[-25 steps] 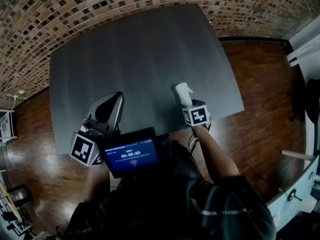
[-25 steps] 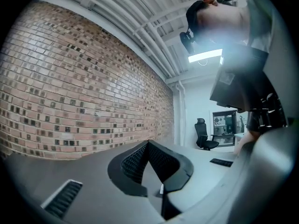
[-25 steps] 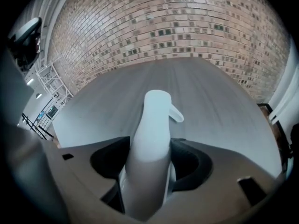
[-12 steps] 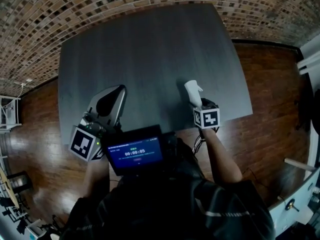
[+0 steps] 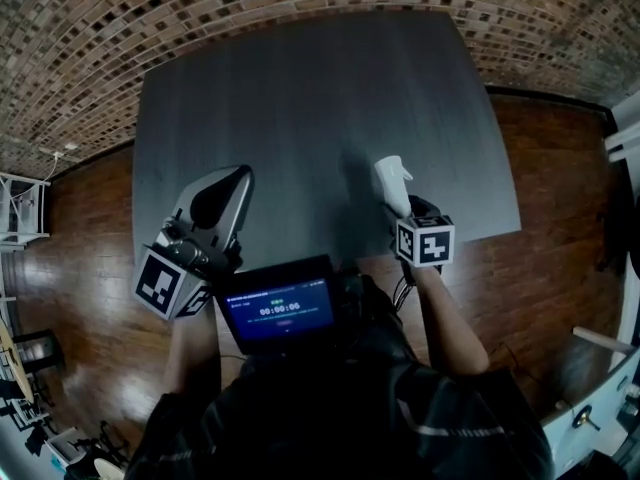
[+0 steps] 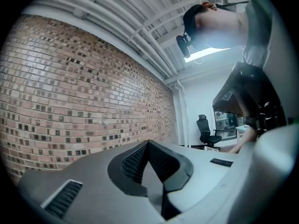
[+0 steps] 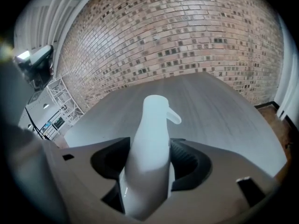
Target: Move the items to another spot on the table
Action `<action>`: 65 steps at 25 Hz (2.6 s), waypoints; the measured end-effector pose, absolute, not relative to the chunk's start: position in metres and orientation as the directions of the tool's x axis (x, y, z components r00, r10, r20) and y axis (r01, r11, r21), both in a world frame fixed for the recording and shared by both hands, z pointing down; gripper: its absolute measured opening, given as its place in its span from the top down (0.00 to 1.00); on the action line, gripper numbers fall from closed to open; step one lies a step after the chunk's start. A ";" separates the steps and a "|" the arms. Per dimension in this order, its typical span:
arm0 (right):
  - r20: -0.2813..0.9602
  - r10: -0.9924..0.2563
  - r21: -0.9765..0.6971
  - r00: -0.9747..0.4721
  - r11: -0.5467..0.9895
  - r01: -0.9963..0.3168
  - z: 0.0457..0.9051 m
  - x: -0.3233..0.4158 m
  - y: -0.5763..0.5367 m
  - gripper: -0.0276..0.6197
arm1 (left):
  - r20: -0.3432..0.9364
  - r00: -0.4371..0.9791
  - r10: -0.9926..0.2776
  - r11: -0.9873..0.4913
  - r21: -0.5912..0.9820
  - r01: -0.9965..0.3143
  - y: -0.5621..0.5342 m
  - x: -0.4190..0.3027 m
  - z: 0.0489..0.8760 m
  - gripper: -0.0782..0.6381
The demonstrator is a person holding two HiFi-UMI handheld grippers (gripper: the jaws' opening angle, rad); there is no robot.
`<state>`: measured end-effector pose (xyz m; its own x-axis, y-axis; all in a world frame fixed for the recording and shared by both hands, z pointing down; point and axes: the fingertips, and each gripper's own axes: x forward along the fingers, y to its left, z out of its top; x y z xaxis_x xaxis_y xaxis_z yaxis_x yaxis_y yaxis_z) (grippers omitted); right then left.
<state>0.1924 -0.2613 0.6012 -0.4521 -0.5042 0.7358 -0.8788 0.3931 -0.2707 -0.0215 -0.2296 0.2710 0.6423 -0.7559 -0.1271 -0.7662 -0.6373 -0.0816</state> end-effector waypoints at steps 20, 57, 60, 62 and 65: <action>0.702 -0.589 -0.243 -0.400 0.330 -0.912 0.563 -0.022 -0.195 0.53 | -0.147 0.862 -0.486 -0.849 -0.153 -0.505 -0.129 -0.226 0.247 0.90; 0.841 -0.395 -0.229 -0.370 0.360 -0.905 0.671 -0.144 -0.159 0.53 | -0.174 0.848 -0.501 -0.857 -0.037 -0.514 -0.105 -0.333 0.272 0.90; 0.859 -0.371 -0.220 -0.353 0.355 -0.908 0.678 -0.144 -0.155 0.53 | -0.178 0.851 -0.494 -0.859 -0.049 -0.509 -0.106 -0.327 0.261 0.90; 0.865 -0.361 -0.218 -0.347 0.353 -0.910 0.681 -0.144 -0.154 0.53 | -0.183 0.846 -0.501 -0.854 -0.058 -0.518 -0.109 -0.325 0.255 0.90; 0.870 -0.344 -0.232 -0.353 0.346 -0.909 0.684 -0.148 -0.153 0.52 | -0.194 0.835 -0.516 -0.844 -0.049 -0.533 -0.110 -0.326 0.250 0.90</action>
<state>-0.1477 -0.1532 0.6842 -0.3530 -0.3438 0.8702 -0.9090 0.3464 -0.2319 -0.3265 -0.1101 0.2498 0.8345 -0.5158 -0.1936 -0.5334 -0.8444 -0.0494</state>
